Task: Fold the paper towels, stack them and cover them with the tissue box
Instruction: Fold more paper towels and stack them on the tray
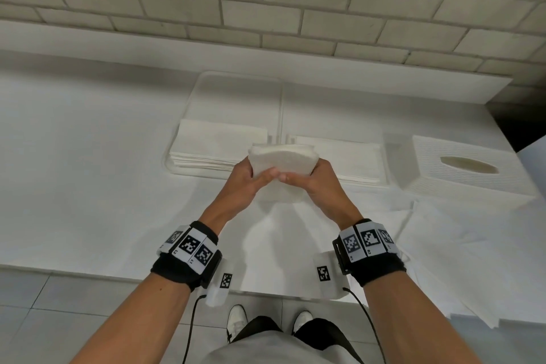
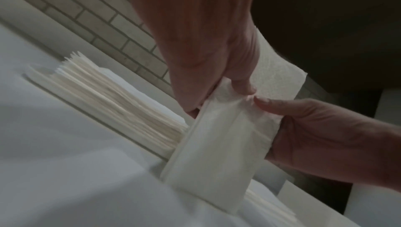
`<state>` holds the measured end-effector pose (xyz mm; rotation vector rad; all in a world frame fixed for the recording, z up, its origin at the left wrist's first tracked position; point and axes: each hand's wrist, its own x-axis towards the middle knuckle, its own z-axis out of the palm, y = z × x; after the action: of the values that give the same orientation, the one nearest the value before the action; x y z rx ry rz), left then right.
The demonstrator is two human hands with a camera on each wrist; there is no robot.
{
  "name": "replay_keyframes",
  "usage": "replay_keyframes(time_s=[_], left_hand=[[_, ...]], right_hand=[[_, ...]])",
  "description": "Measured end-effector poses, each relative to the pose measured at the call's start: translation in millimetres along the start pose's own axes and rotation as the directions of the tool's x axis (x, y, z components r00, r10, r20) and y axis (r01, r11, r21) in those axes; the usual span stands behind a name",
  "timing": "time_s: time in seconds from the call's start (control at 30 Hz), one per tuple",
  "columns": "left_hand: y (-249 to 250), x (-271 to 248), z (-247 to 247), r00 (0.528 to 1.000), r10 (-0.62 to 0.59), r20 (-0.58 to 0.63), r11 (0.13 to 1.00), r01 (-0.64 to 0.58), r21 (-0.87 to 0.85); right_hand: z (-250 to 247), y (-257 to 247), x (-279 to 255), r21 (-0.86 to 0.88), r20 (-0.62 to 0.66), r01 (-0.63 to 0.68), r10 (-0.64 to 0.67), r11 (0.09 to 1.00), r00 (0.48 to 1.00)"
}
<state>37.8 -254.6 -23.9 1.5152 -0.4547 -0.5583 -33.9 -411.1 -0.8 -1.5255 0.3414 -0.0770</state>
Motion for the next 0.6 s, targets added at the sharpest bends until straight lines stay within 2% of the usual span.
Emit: replay_keyframes(time_s=[0.1, 0.17, 0.27, 0.37, 0.43, 0.5, 0.6], left_hand=[[15, 4, -10, 0.998, 0.035, -0.049, 0.993, -0.029, 0.111], [24, 9, -15, 0.999, 0.042, -0.014, 0.973, -0.038, 0.23], [32, 16, -13, 0.994, 0.016, 0.111, 0.932, -0.055, 0.357], [34, 20, -15, 0.985, -0.037, 0.166, 0.915, -0.033, 0.403], [31, 17, -30, 0.985, -0.08, 0.152, 0.933, 0.021, 0.359], [23, 12, -48, 0.99, -0.114, 0.084, 0.961, 0.088, 0.264], [5, 6, -62, 0.988, -0.157, 0.013, 0.986, 0.157, -0.048]], right_hand=[[-13, -19, -2, -0.044, -0.022, 0.083, -0.084, 0.996, 0.996], [-21, -35, -1, -0.053, 0.033, 0.125, -0.123, 0.991, 0.992], [-25, -44, 5, -0.26, 0.144, 0.096, -0.06, 0.961, 0.988], [-31, -33, 7, -0.394, 0.129, 0.071, -0.022, 0.916, 0.991], [-42, -23, 3, -0.351, 0.045, 0.045, -0.031, 0.935, 0.999], [-52, -14, -6, -0.197, -0.033, 0.008, -0.015, 0.98, 0.999], [-57, 4, -14, 0.086, -0.071, -0.022, 0.028, 0.996, 0.997]])
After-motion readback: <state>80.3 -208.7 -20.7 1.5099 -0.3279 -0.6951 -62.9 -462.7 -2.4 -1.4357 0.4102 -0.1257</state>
